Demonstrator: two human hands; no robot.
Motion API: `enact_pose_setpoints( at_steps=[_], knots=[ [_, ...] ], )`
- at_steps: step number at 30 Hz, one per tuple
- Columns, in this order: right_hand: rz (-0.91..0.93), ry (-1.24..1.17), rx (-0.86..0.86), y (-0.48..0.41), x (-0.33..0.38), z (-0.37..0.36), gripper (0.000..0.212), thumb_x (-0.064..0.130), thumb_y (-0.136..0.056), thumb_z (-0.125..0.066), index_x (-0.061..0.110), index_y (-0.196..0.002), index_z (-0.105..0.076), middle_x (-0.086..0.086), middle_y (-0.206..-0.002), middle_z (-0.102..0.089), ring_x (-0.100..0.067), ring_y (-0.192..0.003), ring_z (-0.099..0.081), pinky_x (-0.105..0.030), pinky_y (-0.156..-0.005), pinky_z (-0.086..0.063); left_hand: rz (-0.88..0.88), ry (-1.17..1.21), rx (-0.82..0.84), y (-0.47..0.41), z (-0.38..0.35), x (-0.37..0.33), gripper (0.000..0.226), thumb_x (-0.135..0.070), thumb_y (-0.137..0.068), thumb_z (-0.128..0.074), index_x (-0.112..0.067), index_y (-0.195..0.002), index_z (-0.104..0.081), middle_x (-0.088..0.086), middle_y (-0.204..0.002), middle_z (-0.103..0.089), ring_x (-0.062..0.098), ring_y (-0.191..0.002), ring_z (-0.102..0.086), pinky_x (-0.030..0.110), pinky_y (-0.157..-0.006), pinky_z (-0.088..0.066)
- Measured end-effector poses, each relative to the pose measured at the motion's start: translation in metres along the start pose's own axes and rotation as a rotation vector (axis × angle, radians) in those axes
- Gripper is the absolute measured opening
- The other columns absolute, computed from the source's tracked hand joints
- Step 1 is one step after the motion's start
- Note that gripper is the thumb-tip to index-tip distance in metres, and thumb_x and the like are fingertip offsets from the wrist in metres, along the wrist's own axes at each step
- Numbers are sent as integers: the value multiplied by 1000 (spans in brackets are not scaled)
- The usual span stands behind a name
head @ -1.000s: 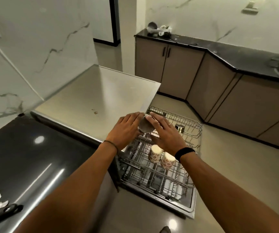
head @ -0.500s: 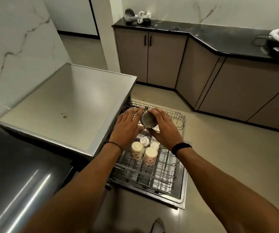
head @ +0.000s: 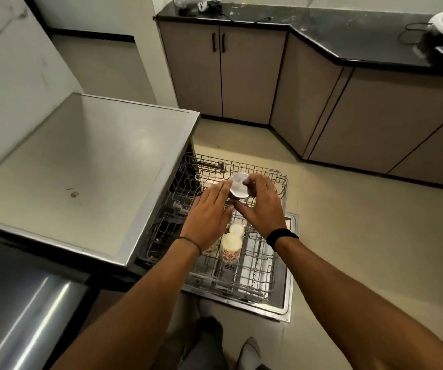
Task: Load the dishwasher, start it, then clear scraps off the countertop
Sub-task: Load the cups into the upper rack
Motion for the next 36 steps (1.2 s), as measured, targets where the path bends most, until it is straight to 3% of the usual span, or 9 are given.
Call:
enact_pose_setpoints(
  at_steps=[3, 8, 12, 17, 19, 24, 29, 32, 36],
  knots=[
    [-89, -38, 4, -12, -12, -18, 46, 35, -79, -83, 21, -108, -51, 5, -106, -57, -10, -91, -55, -22, -76, -51, 14, 23, 55, -17, -13, 17, 61, -30, -103, -41, -9, -157, -24, 9, -154, -39, 22, -141, -37, 44, -114, -39],
    [-189, -4, 32, -39, -31, -50, 48, 32, -80, -82, 16, -116, -54, 2, -118, -55, -8, -98, -56, -22, -78, -53, 14, 67, 174, -54, -40, 59, 66, -28, -101, -42, -11, -160, -16, 10, -158, -33, 24, -143, -36, 48, -113, -40],
    [-306, 19, 21, -61, -51, -81, 45, 24, -79, -82, 17, -114, -55, 1, -127, -48, -7, -100, -54, -18, -77, -53, 7, 108, 251, -82, -61, 87, 66, -24, -100, -45, -11, -159, -20, 11, -156, -34, 26, -130, -47, 45, -107, -45],
    [-475, -99, 27, -72, -84, -136, 35, 15, -84, -77, 20, -115, -59, 2, -123, -55, -10, -105, -59, -33, -91, -55, 56, 105, 382, -102, -100, 126, 62, -28, -102, -45, -17, -159, -24, 15, -156, -32, 33, -116, -54, 43, -99, -45],
    [-536, -113, 38, -75, -99, -154, 36, 10, -85, -74, 21, -115, -58, 2, -123, -57, -11, -106, -60, -31, -93, -54, 86, 109, 429, -108, -121, 138, 63, -31, -102, -44, -18, -160, -22, 14, -157, -30, 34, -111, -56, 45, -97, -47],
    [-636, -99, 49, -94, -141, -187, 35, 7, -86, -71, 24, -113, -56, 8, -118, -57, -9, -108, -56, -18, -88, -45, 134, 147, 458, -136, -167, 160, 62, -30, -102, -44, -17, -159, -24, 14, -156, -31, 34, -112, -57, 47, -96, -51],
    [-683, -70, 42, -110, -188, -223, 28, 12, -88, -71, 21, -112, -59, 6, -116, -62, -13, -108, -56, -28, -90, -48, 170, 161, 475, -160, -217, 179, 58, -27, -103, -44, -15, -158, -28, 14, -156, -32, 33, -118, -55, 48, -102, -49],
    [-713, -81, 92, -112, -210, -243, 31, 9, -89, -70, 23, -115, -60, 3, -128, -62, -15, -116, -59, -36, -96, -53, 203, 151, 488, -163, -241, 190, 57, -25, -102, -44, -13, -156, -32, 15, -155, -34, 34, -123, -52, 49, -105, -47],
    [-761, -60, 150, -115, -227, -261, 43, 3, -88, -67, 21, -127, -60, -6, -153, -45, -22, -136, -48, -38, -113, -42, 193, 152, 530, -167, -263, 207, 59, -25, -99, -43, -12, -156, -32, 17, -155, -35, 36, -122, -54, 52, -102, -48]
  ],
)
Point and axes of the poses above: each hand's wrist, its own y-axis away from the middle knuckle, its own z-axis out of the back of the hand, x = y × z, the point moved 1 cm from there along -y, towards the middle knuckle
